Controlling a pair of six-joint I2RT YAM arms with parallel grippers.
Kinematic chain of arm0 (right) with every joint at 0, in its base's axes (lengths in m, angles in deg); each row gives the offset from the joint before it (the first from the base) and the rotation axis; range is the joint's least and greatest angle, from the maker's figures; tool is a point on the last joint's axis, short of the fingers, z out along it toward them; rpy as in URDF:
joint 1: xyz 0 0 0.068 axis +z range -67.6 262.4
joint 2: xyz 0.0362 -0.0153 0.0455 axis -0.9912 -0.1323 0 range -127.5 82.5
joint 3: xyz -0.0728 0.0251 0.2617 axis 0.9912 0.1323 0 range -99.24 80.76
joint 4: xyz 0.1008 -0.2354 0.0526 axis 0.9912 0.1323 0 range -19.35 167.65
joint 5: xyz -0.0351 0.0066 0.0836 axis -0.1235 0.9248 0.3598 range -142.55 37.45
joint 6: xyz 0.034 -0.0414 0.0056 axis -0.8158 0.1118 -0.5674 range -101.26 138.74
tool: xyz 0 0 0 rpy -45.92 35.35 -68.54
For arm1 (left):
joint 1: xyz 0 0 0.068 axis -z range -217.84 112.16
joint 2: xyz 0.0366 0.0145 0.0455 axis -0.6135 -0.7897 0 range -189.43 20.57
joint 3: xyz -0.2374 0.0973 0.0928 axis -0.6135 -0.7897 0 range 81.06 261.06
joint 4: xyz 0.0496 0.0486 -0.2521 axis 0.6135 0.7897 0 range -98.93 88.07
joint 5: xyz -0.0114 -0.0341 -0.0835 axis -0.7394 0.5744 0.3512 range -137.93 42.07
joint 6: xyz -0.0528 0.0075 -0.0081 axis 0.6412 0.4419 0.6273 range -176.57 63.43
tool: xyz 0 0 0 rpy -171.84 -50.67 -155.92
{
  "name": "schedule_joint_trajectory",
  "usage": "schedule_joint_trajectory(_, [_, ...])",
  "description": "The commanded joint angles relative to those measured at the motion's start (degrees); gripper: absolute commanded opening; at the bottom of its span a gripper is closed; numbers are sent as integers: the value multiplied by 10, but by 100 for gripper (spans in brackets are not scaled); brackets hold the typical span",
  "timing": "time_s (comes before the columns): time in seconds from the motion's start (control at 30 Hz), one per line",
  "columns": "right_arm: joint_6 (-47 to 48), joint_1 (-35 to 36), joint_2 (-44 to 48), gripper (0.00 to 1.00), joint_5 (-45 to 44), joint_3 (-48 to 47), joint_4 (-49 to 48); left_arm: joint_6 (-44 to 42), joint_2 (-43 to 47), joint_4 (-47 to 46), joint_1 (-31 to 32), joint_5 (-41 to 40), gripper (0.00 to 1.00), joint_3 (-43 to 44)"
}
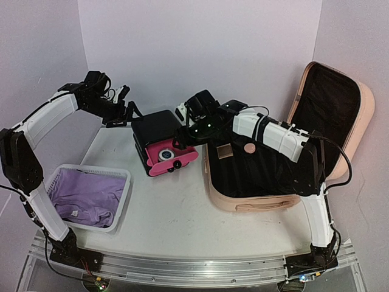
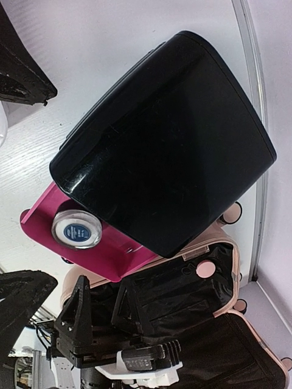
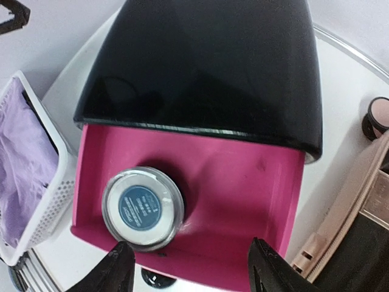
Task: Open, take out, and arrange the luggage
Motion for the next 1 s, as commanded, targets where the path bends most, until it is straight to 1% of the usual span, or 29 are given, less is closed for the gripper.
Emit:
schedule_joint_trajectory(0.0, [-31, 5, 54, 68, -37, -9, 50, 6, -11, -26, -3, 21, 96, 0])
schedule_joint_trajectory(0.07, [-41, 5, 83, 70, -36, 33, 55, 8, -23, -26, -3, 24, 96, 0])
schedule_joint_trajectory(0.17, [-55, 7, 116, 70, -29, 93, 69, 13, -45, -27, -3, 38, 96, 1])
schedule_joint_trajectory(0.3, [-64, 24, 135, 72, -14, 141, 61, 19, -68, -28, -3, 50, 96, 2])
schedule_joint_trajectory(0.33, [-68, 28, 135, 74, -4, 153, 50, 20, -71, -29, -2, 51, 96, 2])
schedule_joint_trajectory(0.47, [-108, 34, 123, 79, 48, 199, -53, 21, -76, -29, -3, 51, 96, 1])
schedule_joint_trajectory(0.53, [-122, 34, 110, 80, 64, 205, -93, 20, -74, -30, -3, 48, 96, 0])
schedule_joint_trajectory(0.63, [-124, 35, 95, 85, 64, 205, -142, 20, -74, -30, -2, 49, 96, -1])
schedule_joint_trajectory(0.7, [-122, 36, 86, 87, 62, 201, -170, 20, -74, -30, -2, 52, 96, 0])
schedule_joint_trajectory(0.97, [-102, 36, 38, 96, 26, 161, -259, 20, -65, -31, -3, 54, 96, -1])
